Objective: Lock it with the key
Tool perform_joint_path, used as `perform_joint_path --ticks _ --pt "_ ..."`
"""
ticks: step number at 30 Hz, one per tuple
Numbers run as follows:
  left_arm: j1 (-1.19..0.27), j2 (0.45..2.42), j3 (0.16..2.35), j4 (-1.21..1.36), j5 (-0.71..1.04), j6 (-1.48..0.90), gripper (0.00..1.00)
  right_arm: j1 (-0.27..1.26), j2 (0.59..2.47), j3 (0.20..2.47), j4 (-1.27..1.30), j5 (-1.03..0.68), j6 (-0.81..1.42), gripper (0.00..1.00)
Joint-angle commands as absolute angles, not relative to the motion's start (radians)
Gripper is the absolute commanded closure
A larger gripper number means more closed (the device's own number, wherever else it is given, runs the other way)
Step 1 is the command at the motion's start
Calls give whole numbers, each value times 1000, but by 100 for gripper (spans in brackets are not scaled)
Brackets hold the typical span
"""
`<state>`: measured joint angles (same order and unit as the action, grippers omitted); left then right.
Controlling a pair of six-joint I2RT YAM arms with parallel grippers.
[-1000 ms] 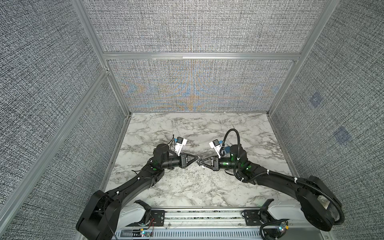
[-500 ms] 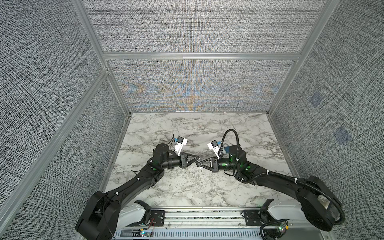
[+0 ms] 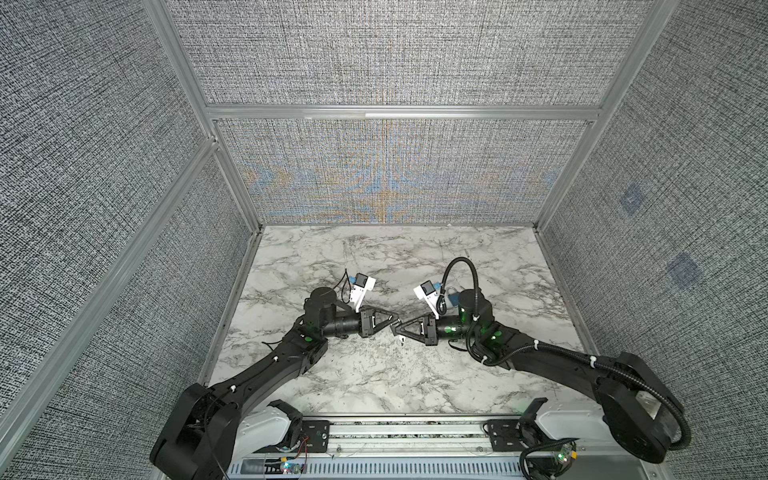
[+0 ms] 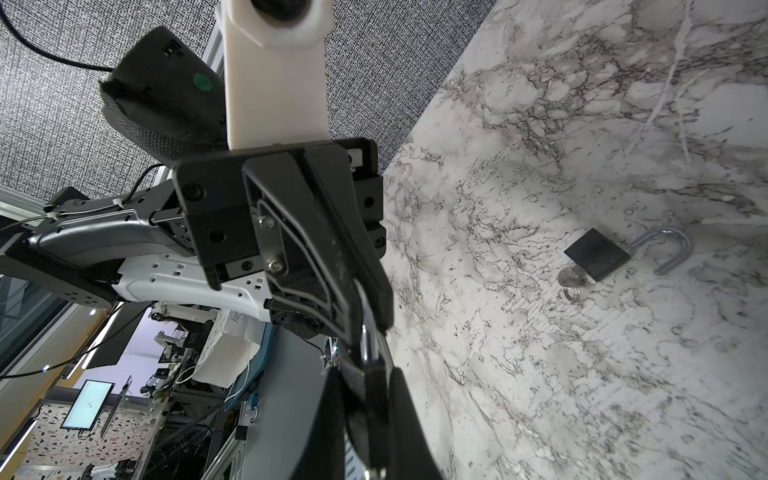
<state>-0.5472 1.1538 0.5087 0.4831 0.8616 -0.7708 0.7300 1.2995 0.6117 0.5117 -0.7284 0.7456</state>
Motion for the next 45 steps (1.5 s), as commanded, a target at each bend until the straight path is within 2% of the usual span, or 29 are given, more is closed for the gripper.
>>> perform_joint_path --ticks 1,3,4,5,6,9,11,28,34,38,43,45 --pt "-549 1156 503 477 830 -753 100 732 1293 623 527 -695 762 100" --pt "-548 1154 502 464 810 -753 100 728 1293 623 521 -682 762 100" --pt "-548 1154 502 458 799 -753 100 724 1293 619 519 -678 762 97" --pt "-547 1150 500 448 783 -754 100 720 1293 613 526 -677 766 80" --pt "-545 1150 500 442 764 -759 100 718 1292 602 542 -678 775 70" --pt "-537 1148 494 444 731 -787 100 696 1287 553 626 -689 820 59" --pt "-532 1149 490 451 724 -805 100 691 1284 528 672 -697 844 58" --pt "-526 1133 506 492 740 -877 100 705 1389 556 744 -714 854 58" --pt "-525 1108 506 486 694 -899 100 720 1403 566 775 -730 872 68" --pt "-522 1089 491 486 644 -904 100 732 1410 567 788 -729 875 69" --pt "-519 1079 465 517 644 -916 100 733 1420 563 810 -725 887 83" --pt "-517 1075 463 511 649 -919 100 733 1421 563 815 -725 891 85"
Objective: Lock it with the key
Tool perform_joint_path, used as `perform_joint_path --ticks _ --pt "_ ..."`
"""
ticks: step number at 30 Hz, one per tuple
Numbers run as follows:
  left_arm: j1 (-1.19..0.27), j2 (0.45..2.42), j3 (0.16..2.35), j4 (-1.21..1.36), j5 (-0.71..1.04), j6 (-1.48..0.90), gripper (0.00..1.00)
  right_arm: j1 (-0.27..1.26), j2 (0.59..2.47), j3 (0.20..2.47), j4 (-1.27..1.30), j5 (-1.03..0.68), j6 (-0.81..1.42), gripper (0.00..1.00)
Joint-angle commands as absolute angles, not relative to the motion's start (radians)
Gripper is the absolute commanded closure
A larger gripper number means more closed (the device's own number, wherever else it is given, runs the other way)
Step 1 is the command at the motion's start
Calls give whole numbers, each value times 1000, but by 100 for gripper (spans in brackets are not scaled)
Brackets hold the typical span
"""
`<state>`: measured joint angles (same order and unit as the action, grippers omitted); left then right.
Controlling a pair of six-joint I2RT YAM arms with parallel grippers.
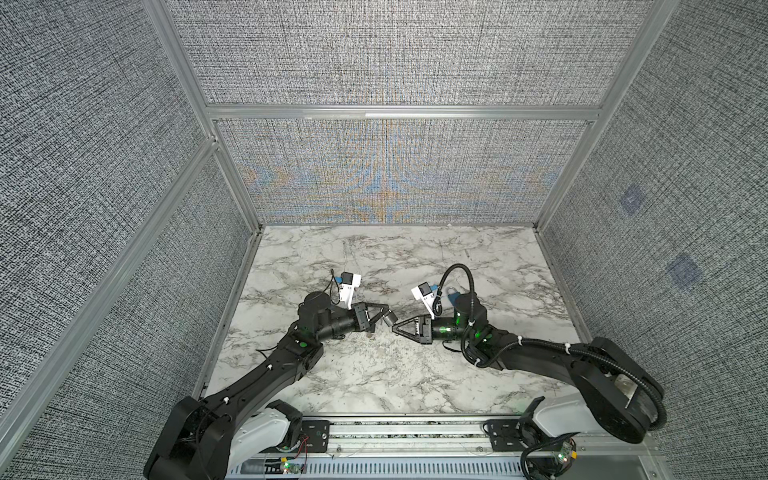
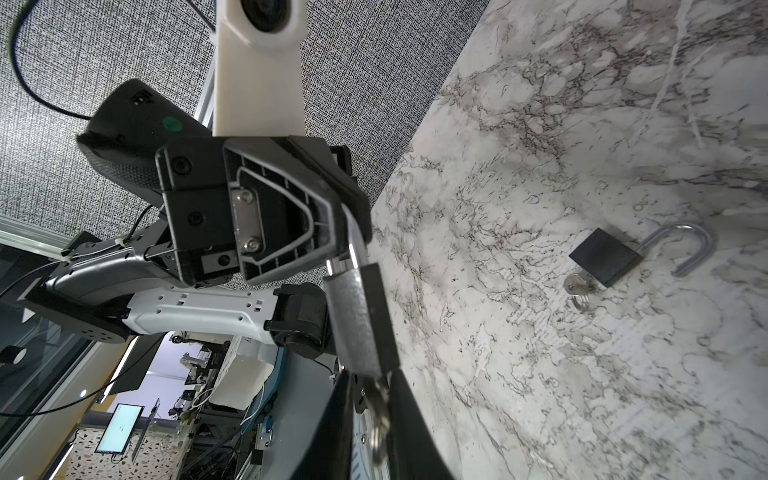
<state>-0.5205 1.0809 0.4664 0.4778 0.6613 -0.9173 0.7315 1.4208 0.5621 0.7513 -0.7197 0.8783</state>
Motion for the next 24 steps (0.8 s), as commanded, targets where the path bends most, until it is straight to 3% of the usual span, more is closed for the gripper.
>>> perform_joint_path --ticks 1,4,8,24 --pt "-517 1074 462 511 651 -921 100 734 1421 561 817 -724 891 85" --pt "-516 1066 456 513 649 -923 100 733 1418 558 815 -721 893 87" --pt "-507 1052 443 535 643 -934 100 729 1413 550 813 -719 895 100" --pt "-425 999 411 642 633 -995 100 729 1427 473 943 -713 976 100"
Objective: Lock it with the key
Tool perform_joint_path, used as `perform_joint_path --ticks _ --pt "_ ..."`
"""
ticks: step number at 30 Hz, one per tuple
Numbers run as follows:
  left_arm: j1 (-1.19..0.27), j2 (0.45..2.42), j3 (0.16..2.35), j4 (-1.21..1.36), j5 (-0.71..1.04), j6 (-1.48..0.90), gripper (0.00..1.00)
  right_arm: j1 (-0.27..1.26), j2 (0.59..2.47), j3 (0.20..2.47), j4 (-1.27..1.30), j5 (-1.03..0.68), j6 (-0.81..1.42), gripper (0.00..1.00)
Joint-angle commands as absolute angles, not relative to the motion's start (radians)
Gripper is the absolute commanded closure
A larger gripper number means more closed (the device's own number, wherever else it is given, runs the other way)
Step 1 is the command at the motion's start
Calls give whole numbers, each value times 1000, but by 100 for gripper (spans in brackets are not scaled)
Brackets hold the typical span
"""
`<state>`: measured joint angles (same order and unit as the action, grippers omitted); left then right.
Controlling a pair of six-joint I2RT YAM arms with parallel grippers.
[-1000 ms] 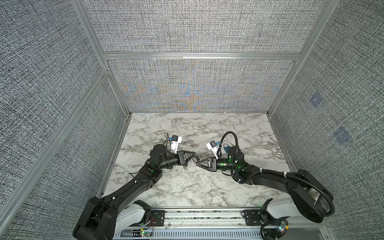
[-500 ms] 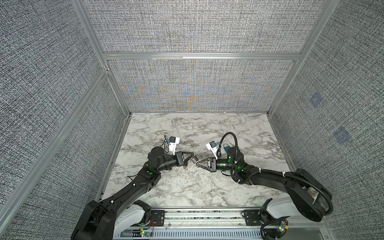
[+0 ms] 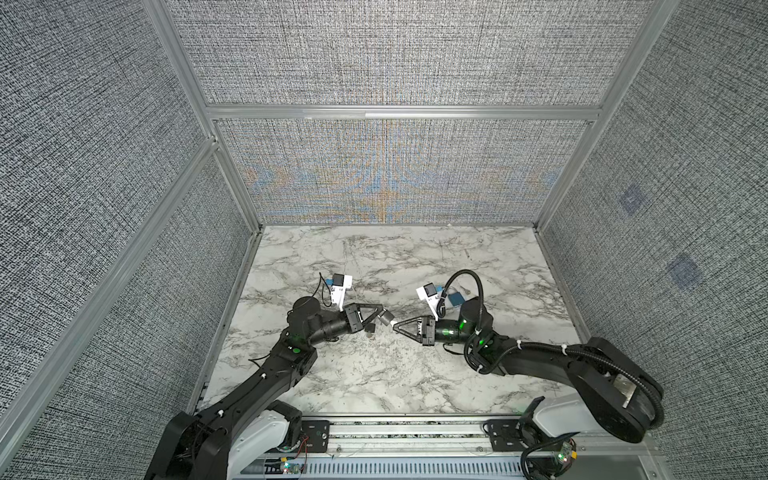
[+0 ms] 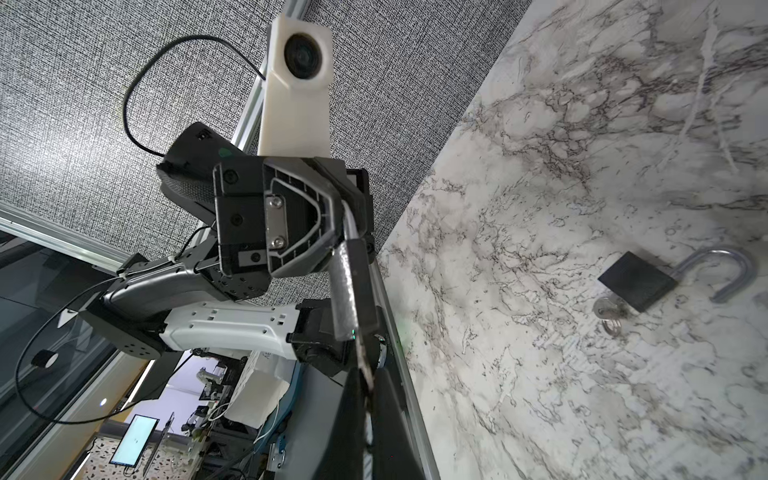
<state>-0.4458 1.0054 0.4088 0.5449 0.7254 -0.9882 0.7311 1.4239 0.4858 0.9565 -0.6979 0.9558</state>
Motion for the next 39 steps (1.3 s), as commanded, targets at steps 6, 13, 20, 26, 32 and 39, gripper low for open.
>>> perform_joint_path --ticks 6,13,20,26,32,39 --pt "-413 991 397 667 643 -1015 100 729 1424 476 928 -712 970 100" --pt "-403 981 396 672 652 -1023 100 729 1410 470 895 -702 960 100" --pt "-398 986 408 620 655 -1001 100 729 1351 463 782 -647 914 100" --pt "-407 1039 483 355 684 -858 100 714 1166 488 436 -475 790 100" --pt "-496 1131 486 323 673 -814 100 663 952 511 69 -281 749 100" --pt "-602 1260 531 355 643 -808 100 592 758 508 -228 -188 747 100"
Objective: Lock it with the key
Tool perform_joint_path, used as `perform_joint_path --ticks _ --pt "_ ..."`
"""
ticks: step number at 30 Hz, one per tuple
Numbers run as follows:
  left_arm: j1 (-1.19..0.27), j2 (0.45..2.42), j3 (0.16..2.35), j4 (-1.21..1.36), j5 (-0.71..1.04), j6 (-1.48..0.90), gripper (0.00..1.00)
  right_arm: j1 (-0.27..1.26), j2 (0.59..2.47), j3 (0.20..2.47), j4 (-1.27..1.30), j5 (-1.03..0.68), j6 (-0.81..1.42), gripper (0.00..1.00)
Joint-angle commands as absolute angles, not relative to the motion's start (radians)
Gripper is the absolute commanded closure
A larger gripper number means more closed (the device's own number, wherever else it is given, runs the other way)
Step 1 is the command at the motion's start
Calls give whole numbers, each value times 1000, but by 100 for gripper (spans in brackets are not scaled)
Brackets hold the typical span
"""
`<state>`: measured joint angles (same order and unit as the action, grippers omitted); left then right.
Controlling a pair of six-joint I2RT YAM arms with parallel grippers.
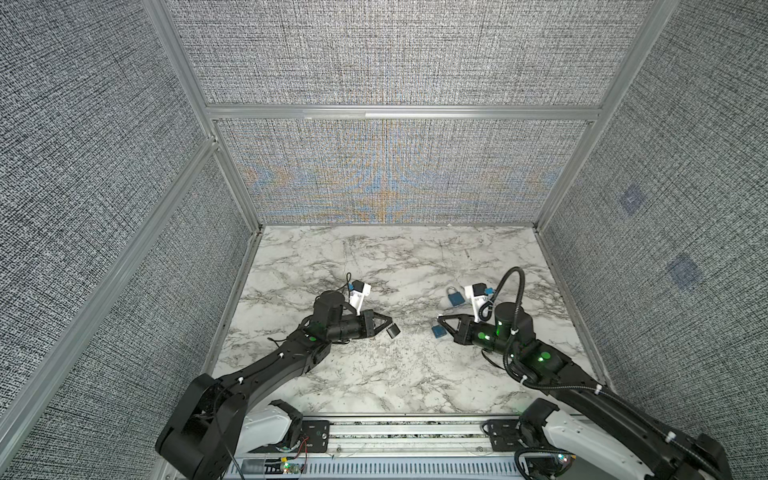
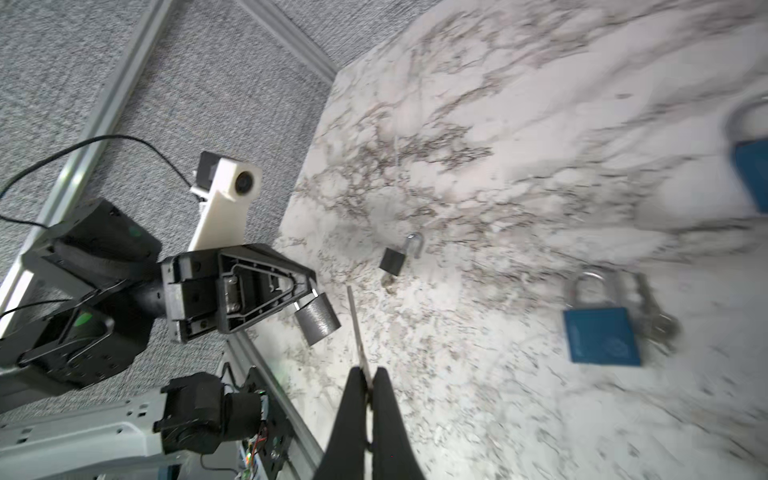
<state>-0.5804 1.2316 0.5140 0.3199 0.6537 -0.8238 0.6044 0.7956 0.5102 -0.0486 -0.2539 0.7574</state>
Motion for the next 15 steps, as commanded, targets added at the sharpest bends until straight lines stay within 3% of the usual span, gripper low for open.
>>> perform_joint_path --ticks 1,15 --pt "-614 1284 539 361 641 -808 100 582 733 505 -258 -183 748 100" --pt "-772 1625 684 473 653 -857 100 546 568 444 -394 -165 785 100"
